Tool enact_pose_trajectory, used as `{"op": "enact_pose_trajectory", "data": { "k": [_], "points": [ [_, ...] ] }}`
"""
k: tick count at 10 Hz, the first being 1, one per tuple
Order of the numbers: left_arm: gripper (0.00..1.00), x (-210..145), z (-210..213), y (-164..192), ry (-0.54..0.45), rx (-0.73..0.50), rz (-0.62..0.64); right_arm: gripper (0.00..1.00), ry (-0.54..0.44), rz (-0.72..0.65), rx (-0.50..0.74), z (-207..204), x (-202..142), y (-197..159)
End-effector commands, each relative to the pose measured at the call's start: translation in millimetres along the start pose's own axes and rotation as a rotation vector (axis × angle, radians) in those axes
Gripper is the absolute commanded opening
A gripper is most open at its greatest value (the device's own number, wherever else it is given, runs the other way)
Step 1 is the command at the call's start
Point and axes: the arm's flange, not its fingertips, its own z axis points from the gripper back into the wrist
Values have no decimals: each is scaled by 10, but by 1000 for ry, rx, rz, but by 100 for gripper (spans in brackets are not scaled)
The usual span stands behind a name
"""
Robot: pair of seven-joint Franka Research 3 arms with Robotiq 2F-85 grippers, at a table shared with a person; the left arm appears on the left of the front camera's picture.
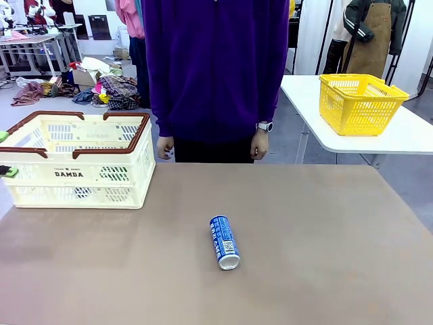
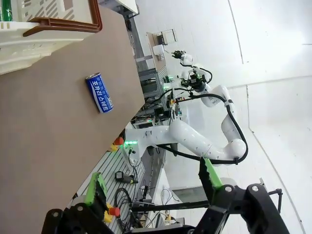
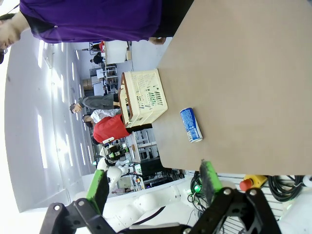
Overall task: Place the drinks into the Shopping basket.
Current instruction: Pick up one drink and place it into the Shopping basket.
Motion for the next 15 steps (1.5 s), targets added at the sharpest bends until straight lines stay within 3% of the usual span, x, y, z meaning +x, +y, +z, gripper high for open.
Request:
{"op": "enact_pose_trajectory", "data": {
  "k": [1, 12, 13, 15],
  "points": [
    [100, -29, -23, 2, -3, -12, -7, 100, -5, -7, 25, 4, 17, 49],
    [100, -5, -6, 10, 1, 0, 3, 100, -5, -7, 25, 4, 17, 49],
    [100, 14, -139, -131, 12, 47, 22, 100, -5, -7, 25, 4, 17, 49],
    [100, 61, -1053, -850, 30, 209, 71, 100, -5, -7, 25, 4, 17, 49]
  ]
}}
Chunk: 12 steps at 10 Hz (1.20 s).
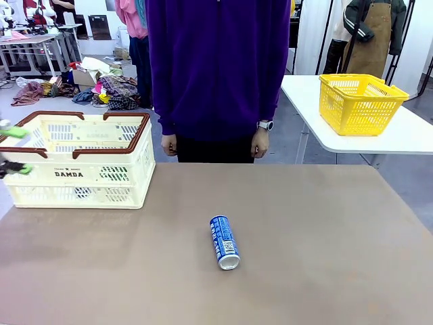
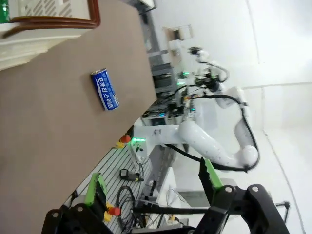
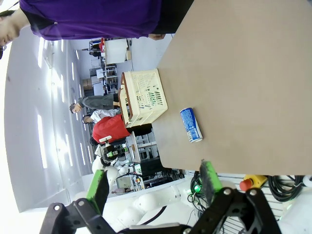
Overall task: Place the drinks into the Shopping basket.
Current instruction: Pick up one drink and place it into the Shopping basket.
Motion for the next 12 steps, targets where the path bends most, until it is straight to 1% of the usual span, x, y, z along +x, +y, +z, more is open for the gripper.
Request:
{"op": "enact_pose_trajectory", "data": {
  "k": [1, 2, 3, 4, 5, 6, 7, 12],
  "points": [
    [100, -52, -885, -720, 53, 144, 22, 100, -5, -7, 26, 6, 17, 48],
    [100, -71, -1309, -868, 129, 183, 17, 100, -5, -7, 26, 6, 17, 48],
    [100, -141, -1809, -921, 245, 229, 12, 100, -5, -7, 26, 6, 17, 48],
    [100, -333, -2200, -926, 412, 236, 1, 100, -5, -7, 26, 6, 17, 48],
    [100, -447, -2508, -917, 417, 233, -14, 100, -5, -7, 26, 6, 17, 48],
    [100, -453, -2717, -854, 375, 248, -21, 100, -5, -7, 26, 6, 17, 48],
    [100, -531, -2411, -1045, 384, 250, -13, 100, -5, -7, 26, 6, 17, 48],
    [100, -492, -2439, -1012, 377, 246, -22, 100, -5, -7, 26, 6, 17, 48]
  ]
}}
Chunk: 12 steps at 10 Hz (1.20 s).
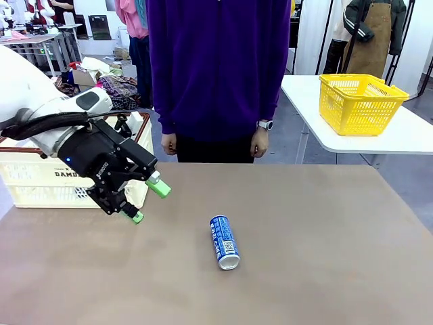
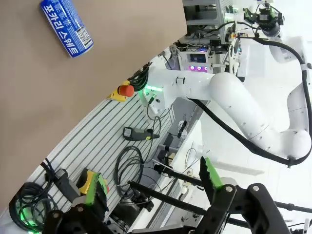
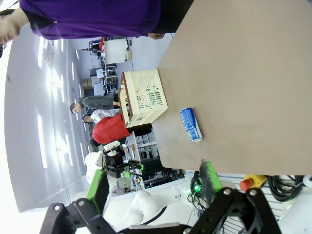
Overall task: Place the drinks into the Shopping basket.
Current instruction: Pick up one drink and place it into the Shopping basket.
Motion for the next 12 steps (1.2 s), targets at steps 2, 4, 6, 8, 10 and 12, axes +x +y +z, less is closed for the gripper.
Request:
{"op": "enact_pose_trajectory", "data": {
  "k": [2, 4, 6, 8, 10, 12],
  "points": [
    [100, 289, -435, -418, 13, 131, 209, 100, -6, -7, 26, 6, 17, 48],
    [100, 758, -848, -754, 45, 287, 297, 100, -6, -7, 26, 6, 17, 48],
    [100, 1085, -1180, -885, 31, 411, 361, 100, -6, -7, 26, 6, 17, 48],
    [100, 1269, -1570, -826, -7, 572, 429, 100, -6, -7, 26, 6, 17, 48],
    [100, 1322, -1840, -674, -83, 749, 372, 100, -6, -7, 26, 6, 17, 48],
    [100, 1362, -2073, -523, -196, 810, 294, 100, -6, -7, 26, 6, 17, 48]
  ]
}}
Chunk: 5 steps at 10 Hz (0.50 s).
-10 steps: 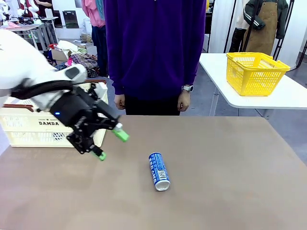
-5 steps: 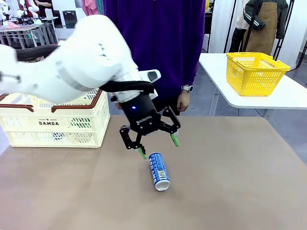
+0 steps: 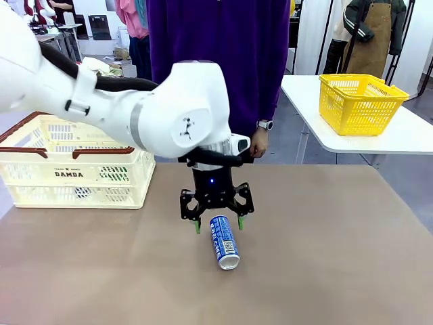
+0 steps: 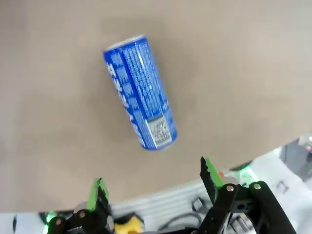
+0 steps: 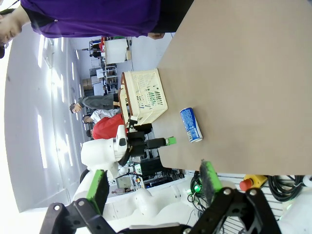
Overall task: Place the drinks into the Shopping basket.
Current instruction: Pick up one drink and place it into the Shopping basket.
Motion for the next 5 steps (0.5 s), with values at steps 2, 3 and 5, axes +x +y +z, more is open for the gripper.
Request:
{"op": "enact_pose_trajectory", "data": {
  "k": [2, 3, 5],
  "points": [
    [100, 0, 0, 0, 0, 0, 0, 100, -6, -7, 25, 6, 18, 47],
    [100, 0, 0, 0, 0, 0, 0, 100, -6, -7, 25, 6, 18, 47],
    [100, 32, -84, -71, -46, -6, 0, 100, -6, -7, 25, 6, 18, 47]
  ]
}}
